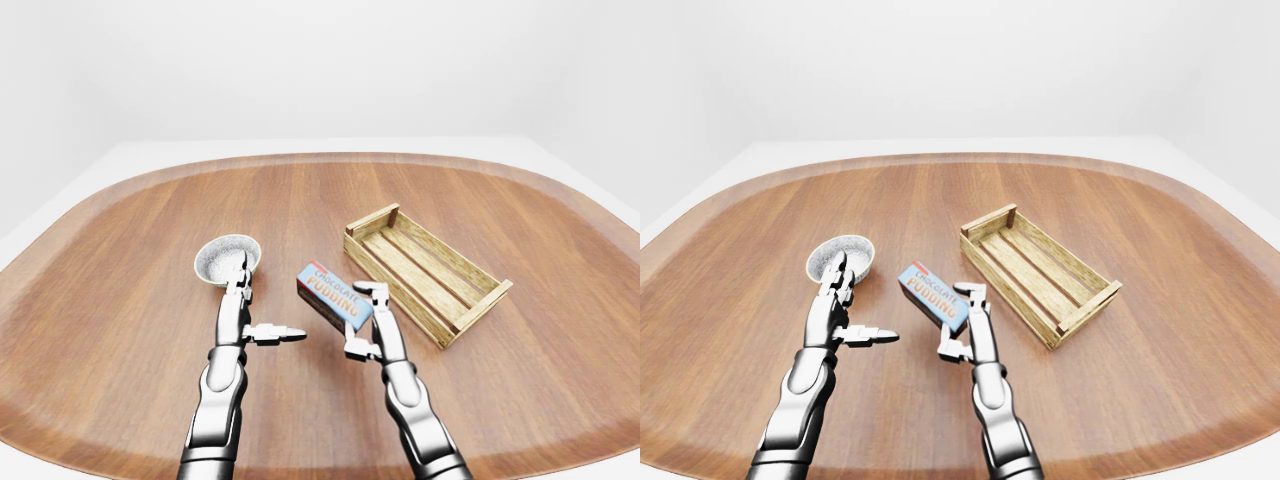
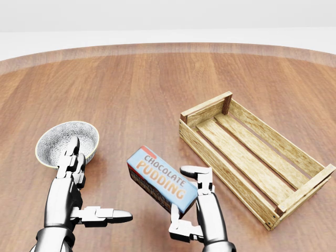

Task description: Pick up the chocolate pudding and put it in the tray.

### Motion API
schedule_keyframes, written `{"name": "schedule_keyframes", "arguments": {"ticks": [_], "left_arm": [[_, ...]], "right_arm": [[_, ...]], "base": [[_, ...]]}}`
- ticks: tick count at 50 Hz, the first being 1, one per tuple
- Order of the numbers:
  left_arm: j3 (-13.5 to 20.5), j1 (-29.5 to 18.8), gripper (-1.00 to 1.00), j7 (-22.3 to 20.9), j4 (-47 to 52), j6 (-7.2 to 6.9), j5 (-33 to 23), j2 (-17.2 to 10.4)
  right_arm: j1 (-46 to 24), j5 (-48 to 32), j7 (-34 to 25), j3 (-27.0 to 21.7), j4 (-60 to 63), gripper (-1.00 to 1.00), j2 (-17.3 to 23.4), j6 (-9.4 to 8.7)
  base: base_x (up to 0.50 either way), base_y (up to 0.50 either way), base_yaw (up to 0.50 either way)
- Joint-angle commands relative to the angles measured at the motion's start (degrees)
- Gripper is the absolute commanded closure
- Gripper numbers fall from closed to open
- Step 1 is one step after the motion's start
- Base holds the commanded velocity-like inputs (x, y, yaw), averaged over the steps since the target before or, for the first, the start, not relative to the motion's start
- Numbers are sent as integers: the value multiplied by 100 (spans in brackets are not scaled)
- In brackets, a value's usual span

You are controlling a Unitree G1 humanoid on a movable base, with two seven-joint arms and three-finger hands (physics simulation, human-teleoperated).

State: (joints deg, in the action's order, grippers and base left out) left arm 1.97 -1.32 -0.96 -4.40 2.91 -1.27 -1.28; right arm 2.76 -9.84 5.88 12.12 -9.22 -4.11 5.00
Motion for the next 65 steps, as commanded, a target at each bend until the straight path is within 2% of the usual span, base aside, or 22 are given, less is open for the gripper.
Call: {"name": "schedule_keyframes", "arguments": {"ticks": [1, 3, 9, 12, 16, 19, 25, 26, 28, 38, 56, 62, 65], "left_arm": [[9, 29, -100, -69, 110, -106, 98, 8], [9, 29, -100, -69, 110, -106, 99, 9], [9, 30, -100, -71, 110, -108, 101, 8], [8, 29, -100, -70, 110, -105, 99, 8], [8, 29, -100, -69, 110, -105, 97, 7], [9, 30, -100, -69, 110, -107, 99, 8], [9, 30, -100, -69, 110, -108, 100, 9], [10, 30, -100, -67, 110, -107, 99, 9], [10, 30, -100, -68, 110, -108, 102, 9], [9, 30, -100, -67, 111, -109, 100, 9], [9, 29, -100, -72, 109, -103, 97, 8], [12, 40, -100, -80, 172, -173, 117, 7], [15, 29, -100, -83, 118, -126, 115, 6]], "right_arm": [[-52, 76, 39, -47, -384, 100, 14, 0], [80, 93, -52, 4, 280, 100, 2, 0], [92, 108, -53, 31, 419, 100, 18, 0], [76, 107, -43, 25, 368, 100, 30, 0], [-43, 83, 27, -53, -397, 100, 23, 0], [79, 123, -93, -12, 492, 100, 16, 0], [-32, 214, -121, -126, 662, 100, 63, 0], [-96, 221, -76, -175, 207, 100, 73, 0], [-75, 241, -139, -185, 768, 100, 67, 0], [-170, 346, -181, -312, 1154, 100, 102, 0], [-688, 706, -250, -913, 1703, 100, 267, 0], [-838, 773, -257, -1089, 1634, 100, 342, 0], [-897, 815, -255, -1167, 1587, 100, 376, 0]], "base": [[0, 0, 0], [0, 0, 0], [0, 0, 0], [0, 0, 0], [0, 0, 0], [0, 0, 0], [0, 0, 0], [0, 0, 0], [0, 0, 0], [0, 0, 0], [0, 0, 0], [0, 0, 0], [0, 0, 0]]}}
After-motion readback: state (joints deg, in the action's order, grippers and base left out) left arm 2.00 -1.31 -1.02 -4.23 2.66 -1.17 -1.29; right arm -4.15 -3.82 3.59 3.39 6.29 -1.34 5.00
